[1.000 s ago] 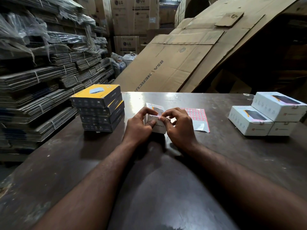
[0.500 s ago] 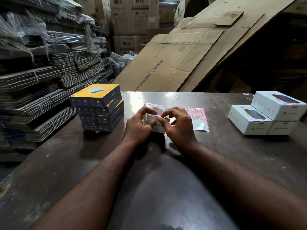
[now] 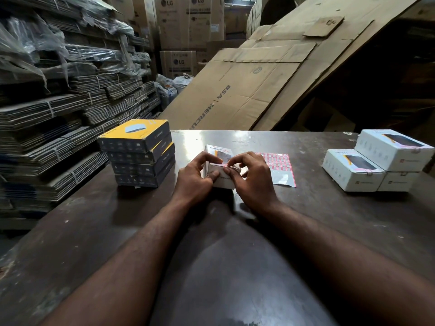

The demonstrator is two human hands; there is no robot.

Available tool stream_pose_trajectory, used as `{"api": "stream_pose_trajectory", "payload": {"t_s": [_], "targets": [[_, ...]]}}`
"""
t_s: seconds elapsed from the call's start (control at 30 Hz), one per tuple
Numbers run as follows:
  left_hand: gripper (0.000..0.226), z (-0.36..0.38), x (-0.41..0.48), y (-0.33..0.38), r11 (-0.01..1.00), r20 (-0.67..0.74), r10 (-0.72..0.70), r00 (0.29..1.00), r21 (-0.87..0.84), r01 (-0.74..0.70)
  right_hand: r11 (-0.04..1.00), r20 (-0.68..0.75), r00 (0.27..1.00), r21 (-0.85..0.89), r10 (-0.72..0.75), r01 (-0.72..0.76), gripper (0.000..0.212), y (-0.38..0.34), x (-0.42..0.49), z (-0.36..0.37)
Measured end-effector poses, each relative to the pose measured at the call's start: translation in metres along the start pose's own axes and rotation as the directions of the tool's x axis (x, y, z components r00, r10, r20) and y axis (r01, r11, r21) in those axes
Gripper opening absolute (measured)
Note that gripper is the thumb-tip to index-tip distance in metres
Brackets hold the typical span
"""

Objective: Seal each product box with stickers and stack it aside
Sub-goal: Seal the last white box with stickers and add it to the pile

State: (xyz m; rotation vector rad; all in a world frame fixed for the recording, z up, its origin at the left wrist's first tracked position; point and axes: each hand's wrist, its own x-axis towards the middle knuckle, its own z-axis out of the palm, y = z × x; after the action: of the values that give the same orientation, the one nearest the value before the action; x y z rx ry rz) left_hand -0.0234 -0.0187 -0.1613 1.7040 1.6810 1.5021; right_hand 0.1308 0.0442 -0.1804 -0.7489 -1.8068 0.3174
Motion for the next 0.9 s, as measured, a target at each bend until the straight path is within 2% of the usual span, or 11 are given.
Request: {"api": "stream_pose_trajectory", "payload": {"t_s": [0.2, 0.47, 0.6, 0.8, 0.9], "targets": [[0.03, 0.0, 0.0, 0.0, 1.0, -0.012, -0.002, 1.0, 0.028, 0.002, 1.0, -0.001, 1.0, 0.002, 0.015, -0.015, 0.01, -0.001, 0.0, 0.0], [0.029, 0.001, -0.004, 0.006, 0.996, -0.008, 0.044, 0.999, 0.084, -0.043, 0.991, -0.013, 0.992, 0.048, 0.124, -0.123, 0.023, -0.004, 0.002, -0.002], [0.024, 0.003, -0.006, 0.01, 0.993, -0.014, 0.061, 0.998, 0.102, -0.059, 0.978, -0.014, 0.981, 0.083, 0.195, -0.194, 0.022, -0.005, 0.002, -0.002], [0.025, 0.004, -0.01, 0.018, 0.982, -0.025, 0.151, 0.988, 0.119, -0.147, 0.911, -0.012, 0.934, 0.227, 0.356, -0.345, 0.026, -0.011, 0.005, -0.004], [0.026, 0.004, -0.01, 0.018, 0.974, -0.028, 0.177, 0.984, 0.146, -0.171, 0.831, 0.043, 0.886, 0.331, 0.461, -0.448, 0.025, -0.012, 0.005, -0.004]]}}
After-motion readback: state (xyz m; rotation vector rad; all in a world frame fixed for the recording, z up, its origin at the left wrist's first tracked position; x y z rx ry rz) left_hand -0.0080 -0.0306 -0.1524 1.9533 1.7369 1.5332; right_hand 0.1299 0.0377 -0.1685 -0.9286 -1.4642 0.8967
